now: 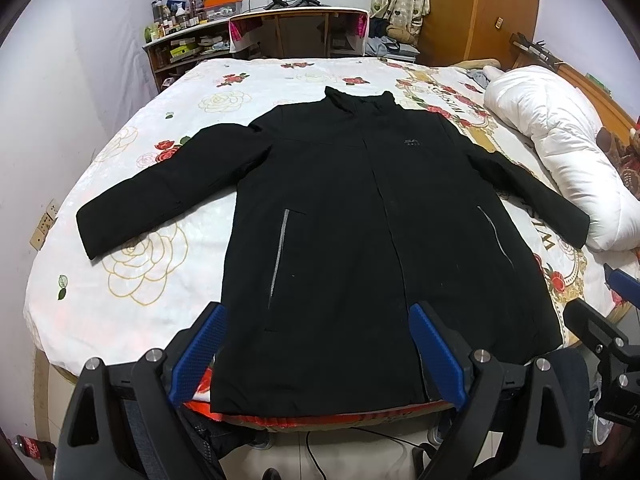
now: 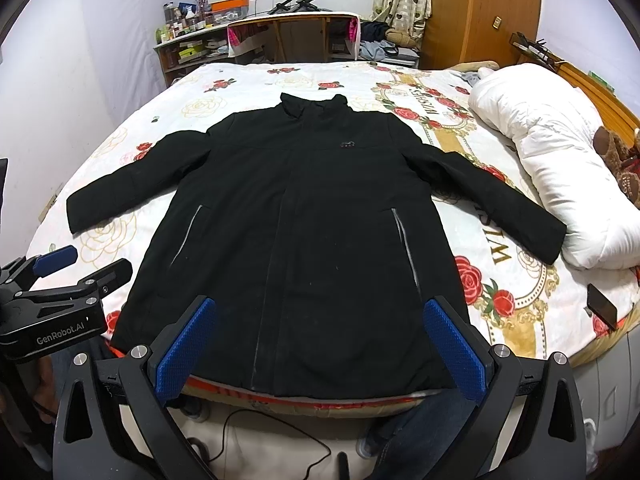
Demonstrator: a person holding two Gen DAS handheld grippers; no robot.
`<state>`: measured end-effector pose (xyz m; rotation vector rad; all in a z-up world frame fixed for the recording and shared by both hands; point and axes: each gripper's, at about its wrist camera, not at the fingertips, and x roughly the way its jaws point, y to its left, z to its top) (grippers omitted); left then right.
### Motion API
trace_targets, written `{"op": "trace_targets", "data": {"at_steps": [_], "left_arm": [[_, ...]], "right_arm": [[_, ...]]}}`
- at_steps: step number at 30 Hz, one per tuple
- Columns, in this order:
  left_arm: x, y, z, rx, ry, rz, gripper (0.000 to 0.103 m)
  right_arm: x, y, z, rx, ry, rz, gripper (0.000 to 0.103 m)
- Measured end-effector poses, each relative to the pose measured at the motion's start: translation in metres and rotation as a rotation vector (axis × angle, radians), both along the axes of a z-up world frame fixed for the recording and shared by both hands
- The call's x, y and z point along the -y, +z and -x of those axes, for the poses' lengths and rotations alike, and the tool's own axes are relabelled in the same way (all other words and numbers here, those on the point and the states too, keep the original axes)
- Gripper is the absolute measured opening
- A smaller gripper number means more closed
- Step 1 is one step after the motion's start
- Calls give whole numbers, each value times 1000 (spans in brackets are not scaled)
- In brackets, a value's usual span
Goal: Fold large clothes
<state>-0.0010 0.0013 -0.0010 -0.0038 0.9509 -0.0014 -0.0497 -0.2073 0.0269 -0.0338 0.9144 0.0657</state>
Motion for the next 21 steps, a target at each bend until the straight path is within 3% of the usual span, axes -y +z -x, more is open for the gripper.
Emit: {"op": "trace_targets", "data": {"at_steps": [21], "left_arm": [[0,-1,0,-3,0,-5,94]], "right_arm": [[2,1,-1,5,-1,0,103]]}}
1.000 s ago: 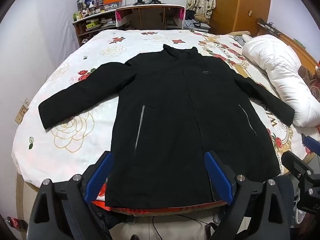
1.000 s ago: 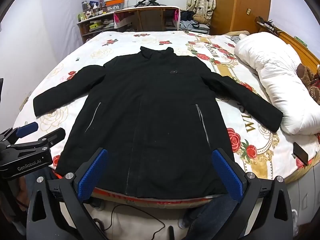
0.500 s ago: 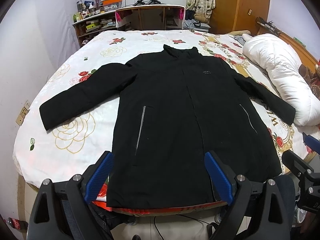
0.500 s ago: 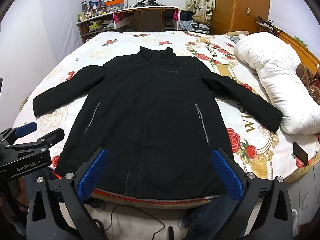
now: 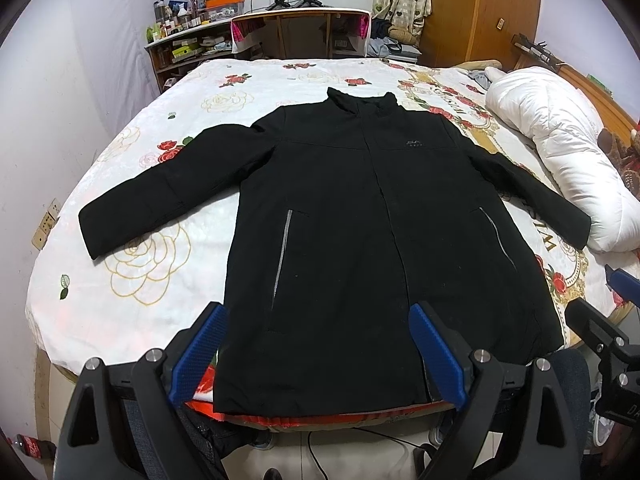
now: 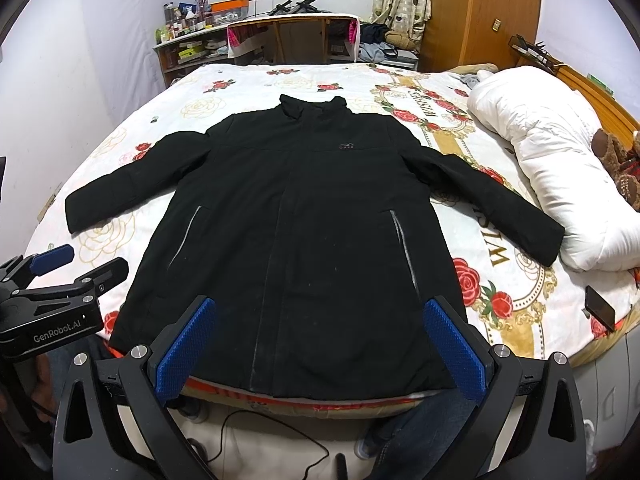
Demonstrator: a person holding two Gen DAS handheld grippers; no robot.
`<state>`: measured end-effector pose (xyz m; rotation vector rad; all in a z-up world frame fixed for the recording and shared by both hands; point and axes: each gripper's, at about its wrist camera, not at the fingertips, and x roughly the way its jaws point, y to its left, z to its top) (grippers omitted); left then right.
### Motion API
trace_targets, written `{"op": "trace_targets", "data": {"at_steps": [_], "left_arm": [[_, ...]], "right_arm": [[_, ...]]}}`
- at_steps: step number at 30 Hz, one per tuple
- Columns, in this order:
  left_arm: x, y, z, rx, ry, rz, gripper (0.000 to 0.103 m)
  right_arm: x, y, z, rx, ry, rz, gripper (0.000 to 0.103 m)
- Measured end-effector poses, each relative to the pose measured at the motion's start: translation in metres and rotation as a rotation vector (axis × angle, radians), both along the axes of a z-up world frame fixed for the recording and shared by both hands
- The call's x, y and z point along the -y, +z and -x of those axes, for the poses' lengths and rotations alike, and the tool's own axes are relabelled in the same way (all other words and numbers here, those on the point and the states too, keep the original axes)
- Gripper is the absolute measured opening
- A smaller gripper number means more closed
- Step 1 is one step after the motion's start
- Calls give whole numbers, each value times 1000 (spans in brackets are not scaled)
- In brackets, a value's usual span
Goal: Fold large clothes
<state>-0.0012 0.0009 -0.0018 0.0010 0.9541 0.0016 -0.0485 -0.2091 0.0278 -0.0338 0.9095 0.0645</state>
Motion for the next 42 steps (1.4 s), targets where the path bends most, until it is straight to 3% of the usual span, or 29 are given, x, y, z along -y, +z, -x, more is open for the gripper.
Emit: {"op": "trace_targets", "data": {"at_steps": [42], "left_arm": [[-9,-13,-11,-8,27,2,94]], "right_arm": [[-9,-14,-12,-1,27,-34,103]]}}
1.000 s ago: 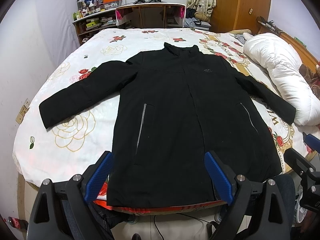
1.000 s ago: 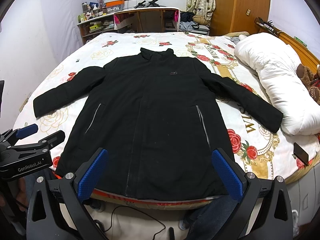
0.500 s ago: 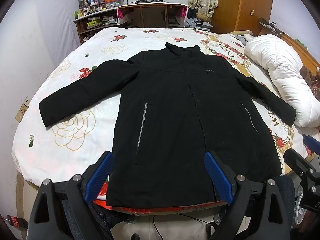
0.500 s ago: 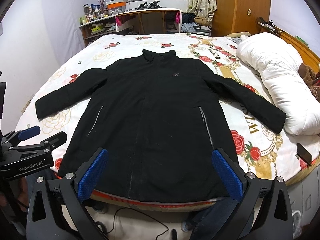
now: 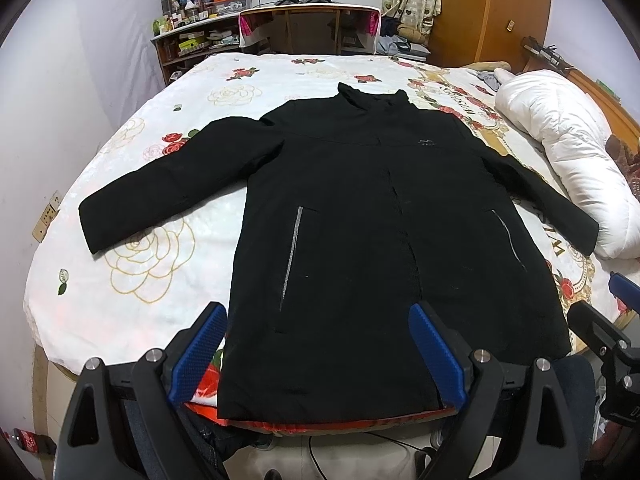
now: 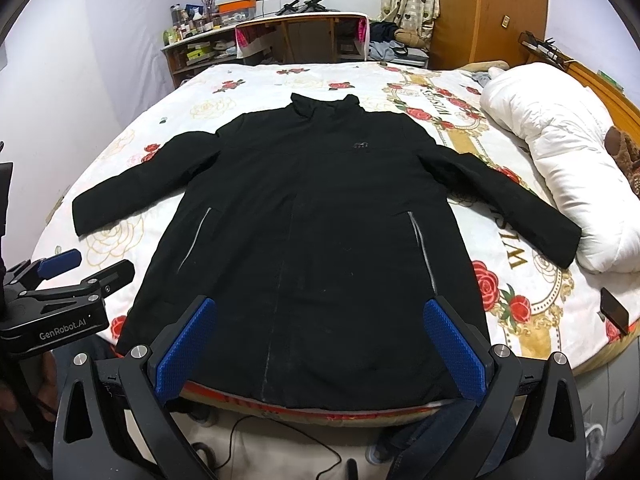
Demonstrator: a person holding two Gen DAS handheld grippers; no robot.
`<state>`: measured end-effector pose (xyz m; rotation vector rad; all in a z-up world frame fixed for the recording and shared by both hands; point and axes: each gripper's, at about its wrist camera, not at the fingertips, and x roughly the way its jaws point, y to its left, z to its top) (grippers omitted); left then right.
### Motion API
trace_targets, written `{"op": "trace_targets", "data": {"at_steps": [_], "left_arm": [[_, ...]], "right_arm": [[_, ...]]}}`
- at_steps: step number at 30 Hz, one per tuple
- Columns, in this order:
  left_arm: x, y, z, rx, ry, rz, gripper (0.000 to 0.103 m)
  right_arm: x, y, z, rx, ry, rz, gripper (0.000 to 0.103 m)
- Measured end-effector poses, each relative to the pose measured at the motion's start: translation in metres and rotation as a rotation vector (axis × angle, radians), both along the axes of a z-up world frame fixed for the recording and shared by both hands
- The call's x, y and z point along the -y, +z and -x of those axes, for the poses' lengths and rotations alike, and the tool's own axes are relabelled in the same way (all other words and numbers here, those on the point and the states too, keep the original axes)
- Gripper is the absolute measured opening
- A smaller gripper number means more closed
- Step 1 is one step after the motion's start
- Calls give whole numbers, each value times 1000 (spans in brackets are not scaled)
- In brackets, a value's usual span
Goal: Fold large clothes
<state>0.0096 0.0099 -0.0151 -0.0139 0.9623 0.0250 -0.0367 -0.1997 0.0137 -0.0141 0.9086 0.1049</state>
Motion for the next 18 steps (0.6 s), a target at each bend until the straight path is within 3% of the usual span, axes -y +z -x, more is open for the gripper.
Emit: {"op": "trace_targets", "data": {"at_steps": [12,18], "left_arm": [[-18,-24,-26,-36,37,17,94],[-57,-45,-56,-60,102,101,93]], "right_arm": [[-13,-13,-29,-17,69,4,103],[-29,-28,-59,-26,114,30,103]]}}
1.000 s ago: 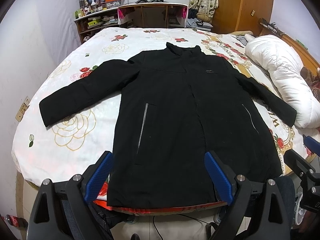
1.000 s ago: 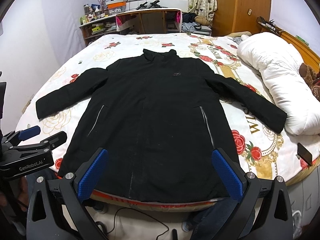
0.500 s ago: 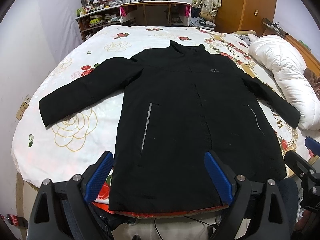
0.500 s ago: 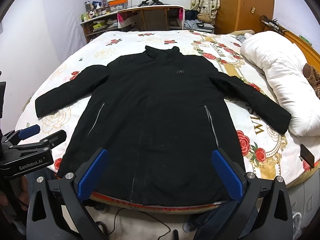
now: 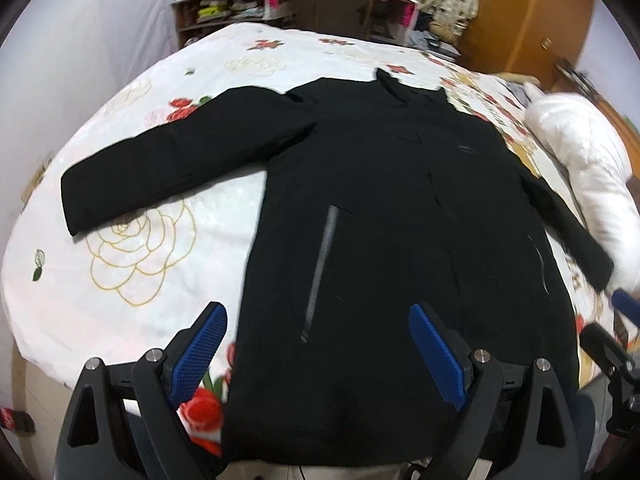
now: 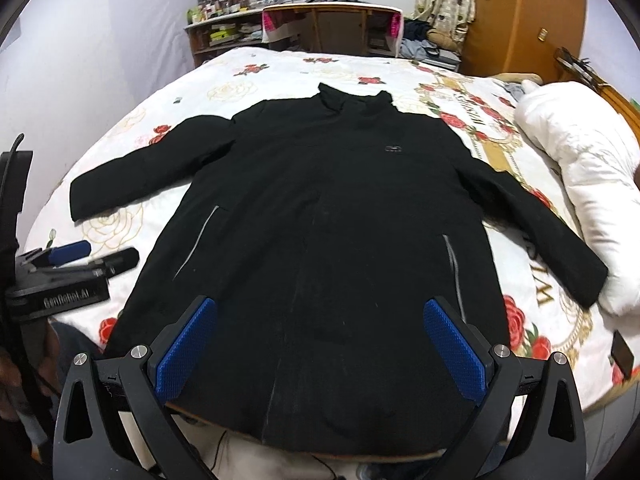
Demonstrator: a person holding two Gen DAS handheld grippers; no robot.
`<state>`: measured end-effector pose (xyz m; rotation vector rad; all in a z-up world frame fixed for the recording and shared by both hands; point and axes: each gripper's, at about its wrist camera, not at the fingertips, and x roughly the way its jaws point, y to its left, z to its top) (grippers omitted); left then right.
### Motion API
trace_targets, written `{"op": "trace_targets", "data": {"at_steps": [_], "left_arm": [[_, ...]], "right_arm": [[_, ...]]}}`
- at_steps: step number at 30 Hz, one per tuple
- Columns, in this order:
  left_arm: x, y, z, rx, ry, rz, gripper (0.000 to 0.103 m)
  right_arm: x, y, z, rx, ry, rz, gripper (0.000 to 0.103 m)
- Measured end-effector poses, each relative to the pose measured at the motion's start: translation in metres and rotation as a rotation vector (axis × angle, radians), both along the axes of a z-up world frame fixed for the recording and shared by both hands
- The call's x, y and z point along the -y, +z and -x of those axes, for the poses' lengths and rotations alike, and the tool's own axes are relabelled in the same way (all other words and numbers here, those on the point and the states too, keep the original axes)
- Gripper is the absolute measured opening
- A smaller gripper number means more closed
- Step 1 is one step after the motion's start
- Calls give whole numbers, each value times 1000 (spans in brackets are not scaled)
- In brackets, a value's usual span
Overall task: Fold large clothes
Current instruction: 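Grasp the cuff of the sleeve nearest the left tool with the left tool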
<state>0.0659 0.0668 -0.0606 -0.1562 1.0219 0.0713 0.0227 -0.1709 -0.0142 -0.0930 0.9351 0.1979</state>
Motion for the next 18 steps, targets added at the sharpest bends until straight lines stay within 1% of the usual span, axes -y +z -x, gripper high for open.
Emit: {"op": "trace_targets", "data": {"at_steps": [4,10,12,13,14,16,18], "left_arm": [[-36,-15,-20,-7,68,72,93],[-91,-41,-47,-14,176,66,93],[-115,-53,-56,-18,238,46,89],[-126,-57,-60,-16,264,44,83],[-136,-62,-63,-17,288,44,79],[-160,-71,-68,-16,342,62,79],[-184,-81,-72,-16,390,109,79]], "right_arm": [[-8,-13,-21,-20,28,-18,103],[-21,-31,-51,-46,65,-23,103],[-27,-35,-60,-49,87,-16,103],[-30,-36,-64,-45,93,-9,103],[-33,-37,-67,-37,97,2,103],[-38,-38,-75,-23,107,25,103],[-42,-40,-82,-16,113,37,103]]}}
